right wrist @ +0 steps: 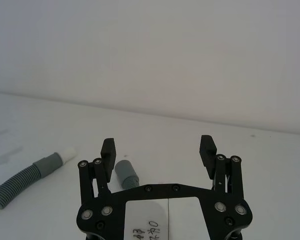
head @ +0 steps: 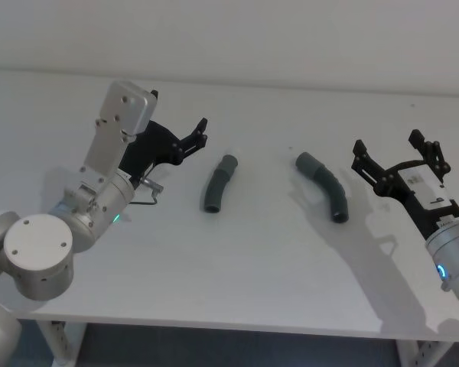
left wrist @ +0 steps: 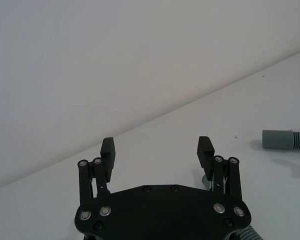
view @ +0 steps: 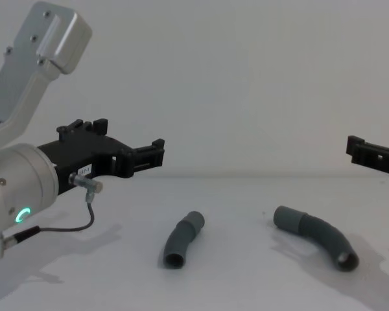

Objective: Use both hands to pick up one end of the pipe from the table, align the ends, and insert them.

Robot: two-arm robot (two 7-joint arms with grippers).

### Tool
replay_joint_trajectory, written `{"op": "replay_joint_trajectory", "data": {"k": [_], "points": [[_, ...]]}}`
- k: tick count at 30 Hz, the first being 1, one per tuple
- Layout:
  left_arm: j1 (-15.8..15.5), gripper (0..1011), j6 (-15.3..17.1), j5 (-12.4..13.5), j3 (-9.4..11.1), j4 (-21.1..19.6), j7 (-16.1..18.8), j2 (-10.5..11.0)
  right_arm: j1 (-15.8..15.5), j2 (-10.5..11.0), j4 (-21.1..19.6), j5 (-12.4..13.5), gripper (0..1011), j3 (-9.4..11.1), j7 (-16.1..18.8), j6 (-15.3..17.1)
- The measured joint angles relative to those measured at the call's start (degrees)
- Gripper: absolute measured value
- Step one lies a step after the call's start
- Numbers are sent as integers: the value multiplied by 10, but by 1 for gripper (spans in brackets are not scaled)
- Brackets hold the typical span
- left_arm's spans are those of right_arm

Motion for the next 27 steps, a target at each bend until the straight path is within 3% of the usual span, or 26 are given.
{"op": "replay_joint_trajectory", "data": {"k": [7,14,27], "points": [[-4,1000,4,0,0,3,-1,-3,5,2,7,1,1001,1,9,0],[-24,1000,33,-5,5,15,-22,-9,20,10,23,7,1001,1,33,4],[-68,1000,115,-37,18,50,-78,-31,58,27,52,8,1001,-3,64,69]]}}
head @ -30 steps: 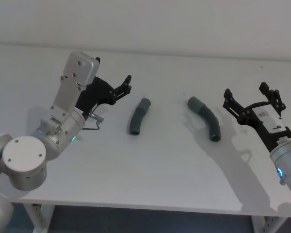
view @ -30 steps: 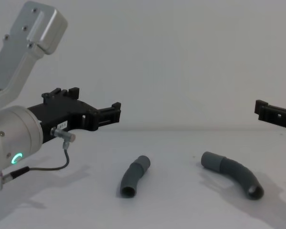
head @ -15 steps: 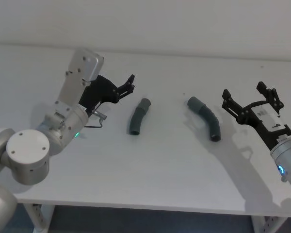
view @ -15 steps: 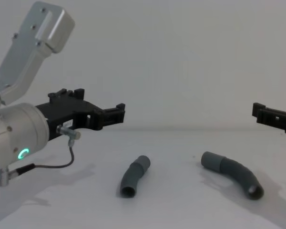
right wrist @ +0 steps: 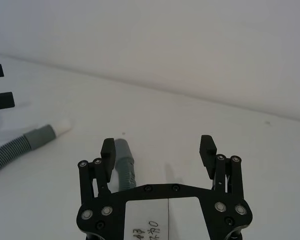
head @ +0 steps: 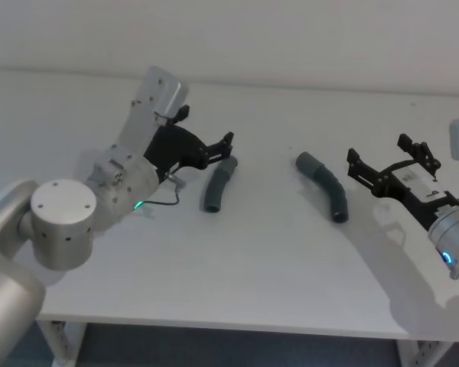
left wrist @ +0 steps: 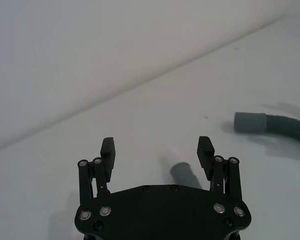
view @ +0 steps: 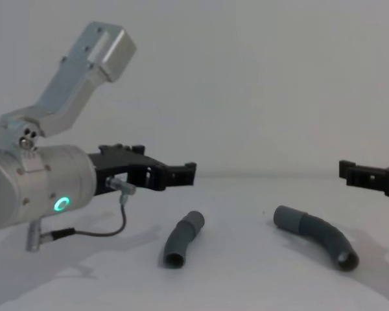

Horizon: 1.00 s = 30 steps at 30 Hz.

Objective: Use both hands to pick up one end of the pipe from the table, align the ends, and insert them.

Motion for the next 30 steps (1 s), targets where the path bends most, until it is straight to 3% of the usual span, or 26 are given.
{"op": "replay_joint_trajectory", "data": {"k": [13,30], "points": [[-15,1000,66,-24,4,33,-14,-35,22,-8,19,-9,1001,-12,2,62],[-15,1000,157,-23,-2,31,22,-60,37,-26,29,-8,1001,-20,8,113]]}}
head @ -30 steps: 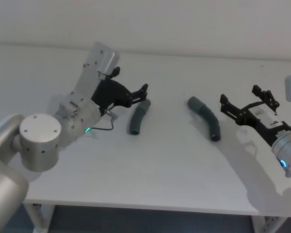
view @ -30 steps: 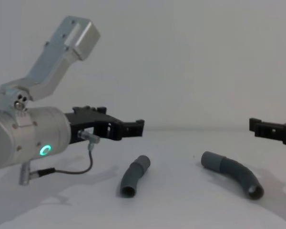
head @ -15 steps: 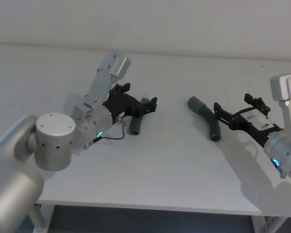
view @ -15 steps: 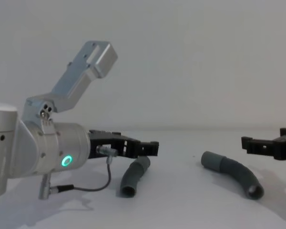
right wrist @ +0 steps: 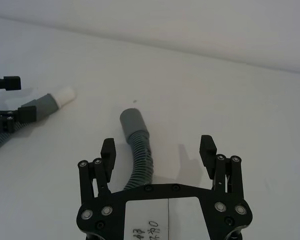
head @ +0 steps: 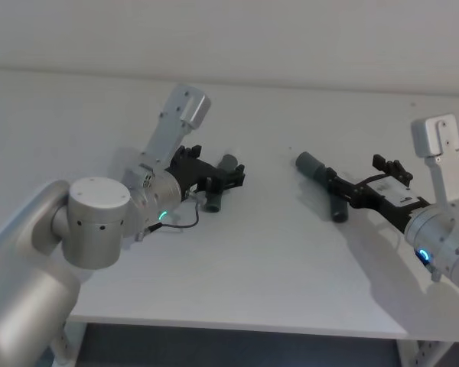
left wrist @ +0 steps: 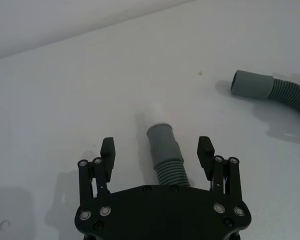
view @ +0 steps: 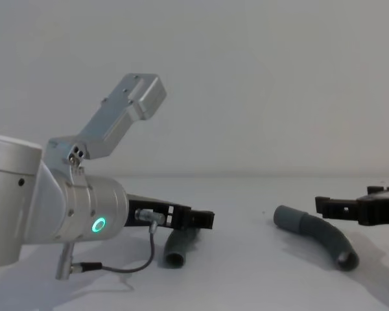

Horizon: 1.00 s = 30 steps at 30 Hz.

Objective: Use both hands to pick up one end of the pipe from the table, align the ends, and insert them.

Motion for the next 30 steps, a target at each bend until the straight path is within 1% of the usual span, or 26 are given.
{"op": "replay_joint_trajectory", "data": {"k": [7,11,22,30], "points": [[-14,1000,16,6,4,10,-1,-3,5,-8,7,2,1001,-2,3,18],[-29,1000,21,12,10,26,-10,-7,9,-13,12,2,1001,-4,3,26],[-61,1000,20,19,23,67,-35,-19,21,-19,31,-6,1001,-12,9,41],[-70,1000,19,21,25,83,-46,-24,27,-20,41,-12,1001,-17,18,47]]}}
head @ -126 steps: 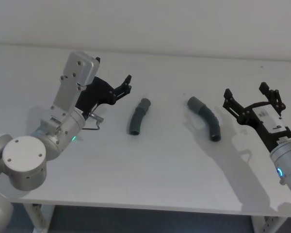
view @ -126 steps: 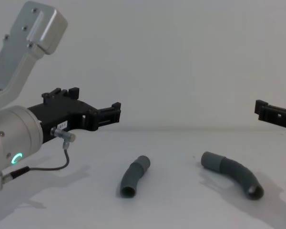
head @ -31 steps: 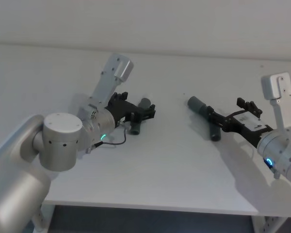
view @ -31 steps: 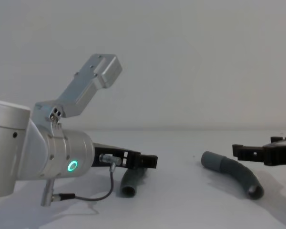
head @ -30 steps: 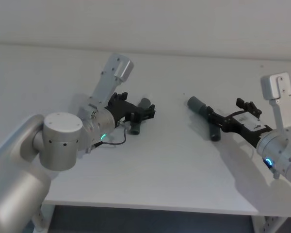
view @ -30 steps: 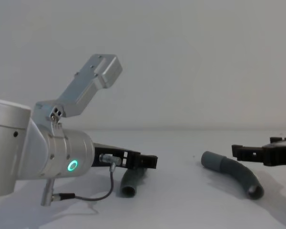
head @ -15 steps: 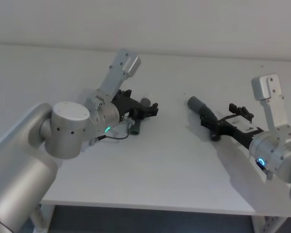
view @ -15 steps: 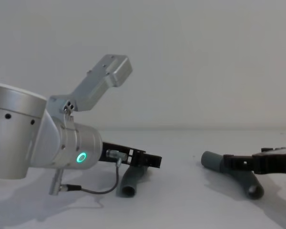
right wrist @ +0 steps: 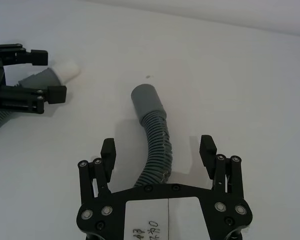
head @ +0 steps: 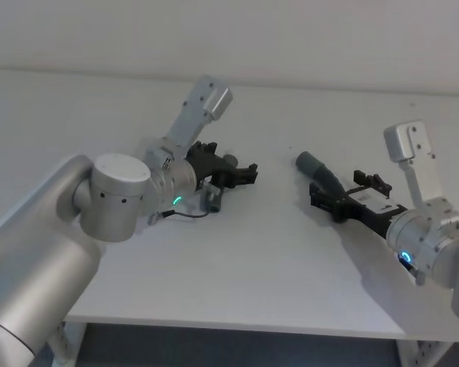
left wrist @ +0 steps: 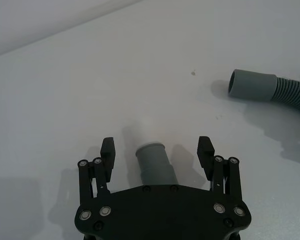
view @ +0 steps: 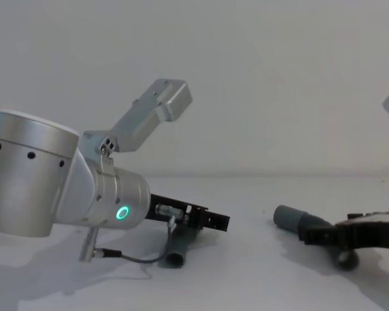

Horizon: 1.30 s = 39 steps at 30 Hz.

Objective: Use both hands to pick up one end of the pipe from the table, align the ends, and insert them.

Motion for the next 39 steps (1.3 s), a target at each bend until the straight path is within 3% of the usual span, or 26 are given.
{"op": "replay_joint_trajectory", "data": {"k": [8,24,39], "points": [[1,1000,3,3,0,1,-2,-2,1,-1,5,-2,1001,-1,9,3],[30,1000,25,13,-9,-39,24,-6,-5,-4,3,-3,1001,2,17,3],[63,1000,33,3,-32,-61,39,-20,-10,-4,-1,-6,1001,2,20,3]]}}
